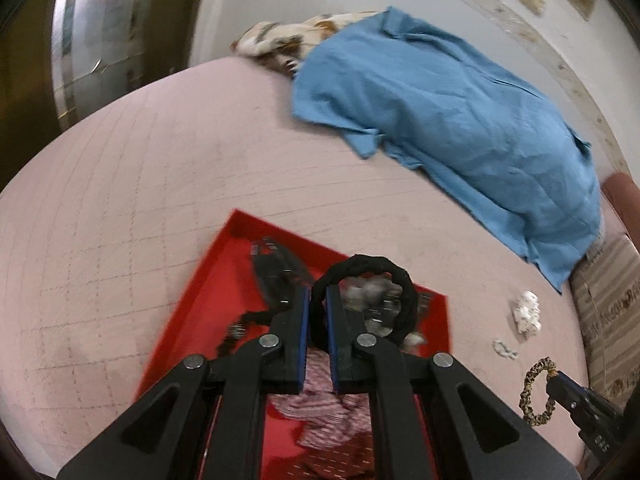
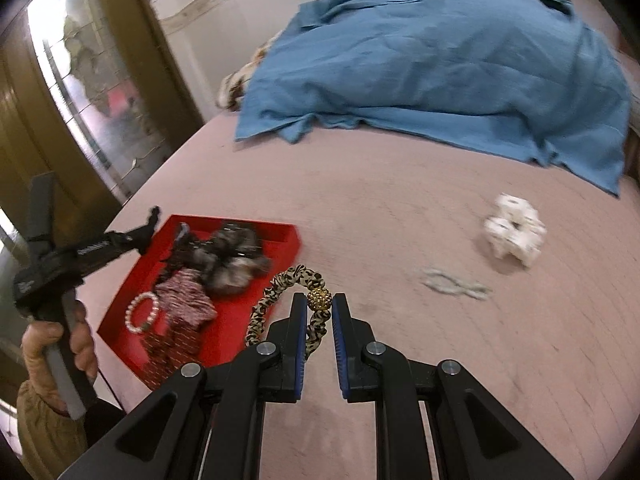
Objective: Organize jewelry
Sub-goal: 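Carry the leopard-print and black scrunchies over the red tray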
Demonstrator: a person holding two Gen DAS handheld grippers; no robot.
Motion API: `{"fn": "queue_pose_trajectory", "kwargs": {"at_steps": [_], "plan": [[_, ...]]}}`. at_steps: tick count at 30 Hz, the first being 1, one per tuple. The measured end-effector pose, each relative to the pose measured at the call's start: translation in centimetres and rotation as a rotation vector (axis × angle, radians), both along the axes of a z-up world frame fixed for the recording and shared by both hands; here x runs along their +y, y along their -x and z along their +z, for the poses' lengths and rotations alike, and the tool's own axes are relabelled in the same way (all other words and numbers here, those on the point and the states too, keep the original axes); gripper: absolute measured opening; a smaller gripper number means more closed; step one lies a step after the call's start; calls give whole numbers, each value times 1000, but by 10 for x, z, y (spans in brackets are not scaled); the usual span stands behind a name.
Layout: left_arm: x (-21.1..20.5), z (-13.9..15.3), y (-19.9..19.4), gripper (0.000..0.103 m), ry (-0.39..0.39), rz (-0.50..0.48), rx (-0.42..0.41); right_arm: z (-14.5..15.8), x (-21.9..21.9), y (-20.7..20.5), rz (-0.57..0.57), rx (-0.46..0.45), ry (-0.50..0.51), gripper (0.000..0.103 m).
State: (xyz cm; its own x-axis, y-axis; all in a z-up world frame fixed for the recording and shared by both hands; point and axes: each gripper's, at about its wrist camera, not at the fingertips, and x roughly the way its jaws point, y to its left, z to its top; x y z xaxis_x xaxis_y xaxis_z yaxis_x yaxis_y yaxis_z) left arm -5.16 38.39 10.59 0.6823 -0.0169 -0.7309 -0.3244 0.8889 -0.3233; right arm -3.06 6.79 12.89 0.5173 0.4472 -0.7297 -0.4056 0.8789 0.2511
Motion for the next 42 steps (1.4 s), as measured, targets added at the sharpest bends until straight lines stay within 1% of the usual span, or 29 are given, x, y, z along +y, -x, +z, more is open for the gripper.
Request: {"fn": "queue_pose_trajectory", "kwargs": {"at_steps": [3,8,10,14,16,21,25,27,29,36,40,42], "plan": [[11,-4,0,8,-5,31,20,-1,21,-6,33,13,-11,14],[14,-9,-3,8,-74,53,64,-7,56,-11,98,37,-11,14],[14,-11,-6,8,-86,53,73,-10,70,-11,124,42,-6,14],[16,-17,-15,8,-73,49,84,-17,89,-6,173,51,10,14],[18,-18,-18,8,-65,51,94,-24,98,-1,198,49,37,14],[17,-15,-14,8,-51,35,107,-37,112,12,244,43,85,14],[14,-7,2,8,-36,-15,110,-41,116,14,253,21,112,14],[11,-3,8,8,-49,-30,113,-42,117,13,250,6,128,14],[9,-2,14,8,-72,-38,134,-44,117,12,246,3,140,14],[3,-16,28,8,-100,-50,216,-55,123,2,223,27,164,14],[-6,-25,27,8,-137,-71,269,-57,125,-5,204,37,169,14],[-8,-27,27,8,-147,-81,281,-58,126,-7,196,40,172,14]]}}
